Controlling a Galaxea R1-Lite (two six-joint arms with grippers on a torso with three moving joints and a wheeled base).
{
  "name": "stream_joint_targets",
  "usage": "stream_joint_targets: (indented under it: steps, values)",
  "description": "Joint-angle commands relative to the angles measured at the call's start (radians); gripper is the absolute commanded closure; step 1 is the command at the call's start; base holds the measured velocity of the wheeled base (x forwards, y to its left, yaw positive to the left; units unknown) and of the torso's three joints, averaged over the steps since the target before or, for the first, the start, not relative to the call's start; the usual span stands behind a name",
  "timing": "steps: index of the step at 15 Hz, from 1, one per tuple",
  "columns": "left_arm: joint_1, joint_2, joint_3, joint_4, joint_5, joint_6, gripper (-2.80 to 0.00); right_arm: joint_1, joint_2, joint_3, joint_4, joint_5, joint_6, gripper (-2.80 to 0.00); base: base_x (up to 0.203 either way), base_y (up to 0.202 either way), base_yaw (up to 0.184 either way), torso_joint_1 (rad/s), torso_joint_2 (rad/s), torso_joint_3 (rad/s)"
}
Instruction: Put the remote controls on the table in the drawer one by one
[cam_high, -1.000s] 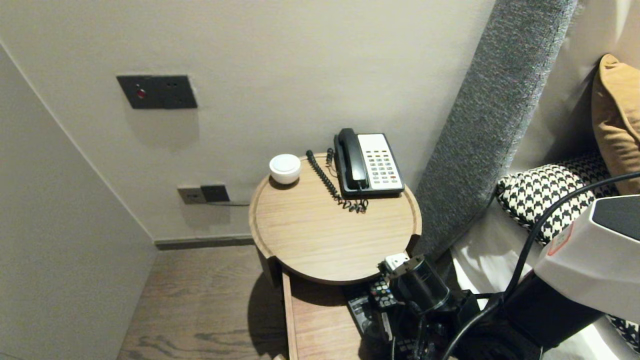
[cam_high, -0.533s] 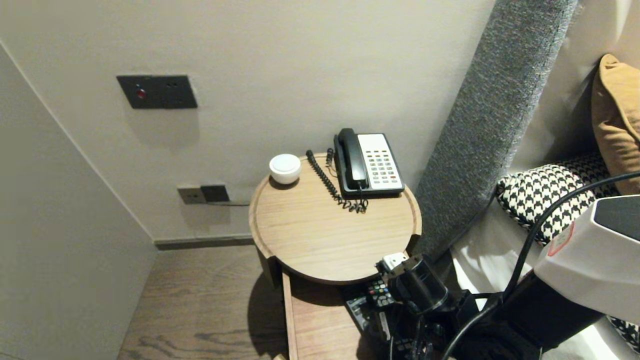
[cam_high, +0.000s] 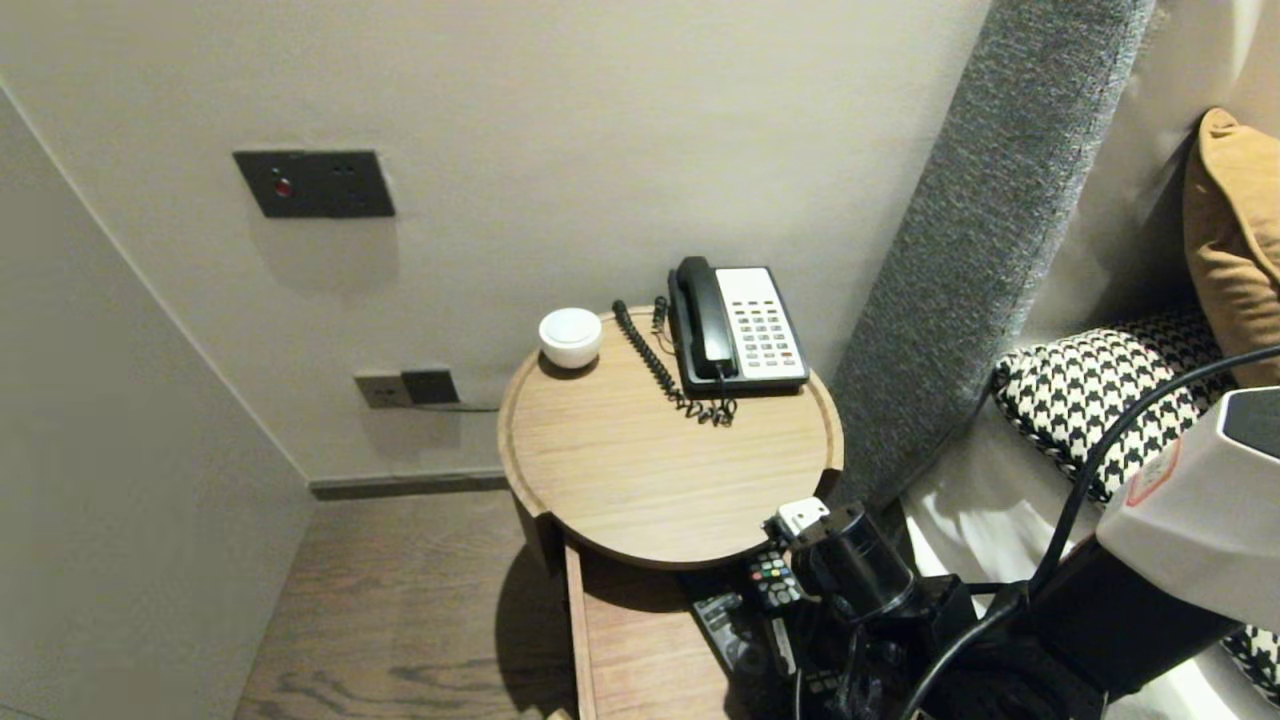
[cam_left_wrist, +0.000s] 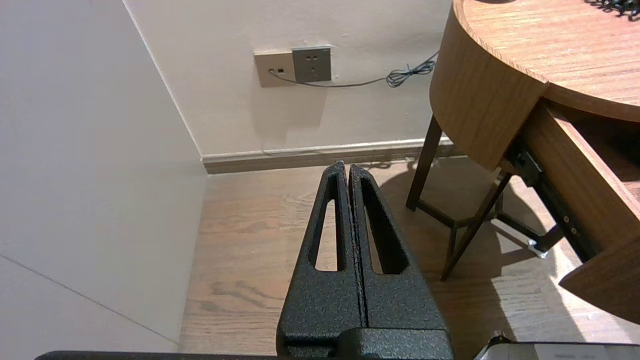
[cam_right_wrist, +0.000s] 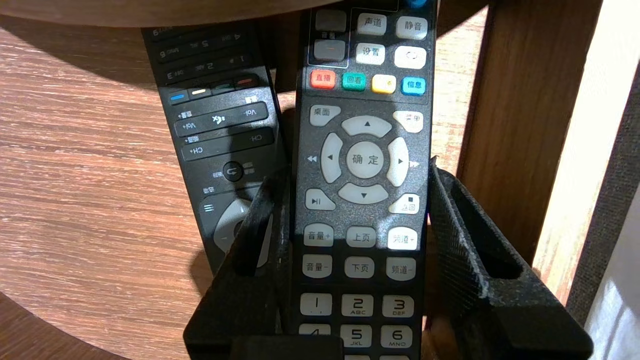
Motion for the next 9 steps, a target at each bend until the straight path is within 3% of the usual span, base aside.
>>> stream_joint_targets:
  steps: [1, 9]
  values:
    - [0.000, 0.000, 0.000, 0.000, 0.000, 0.000, 0.00, 0.000, 0.005, 0.005, -0.015, -0.003, 0.001, 0.00, 0.000, 0.000, 0.000, 0.000, 0.00, 0.000]
    - [0.000, 0.000, 0.000, 0.000, 0.000, 0.000, 0.00, 0.003, 0.056, 0.048, -0.118, -0.002, -0.015, 0.00, 0.000, 0.000, 0.000, 0.000, 0.00, 0.000]
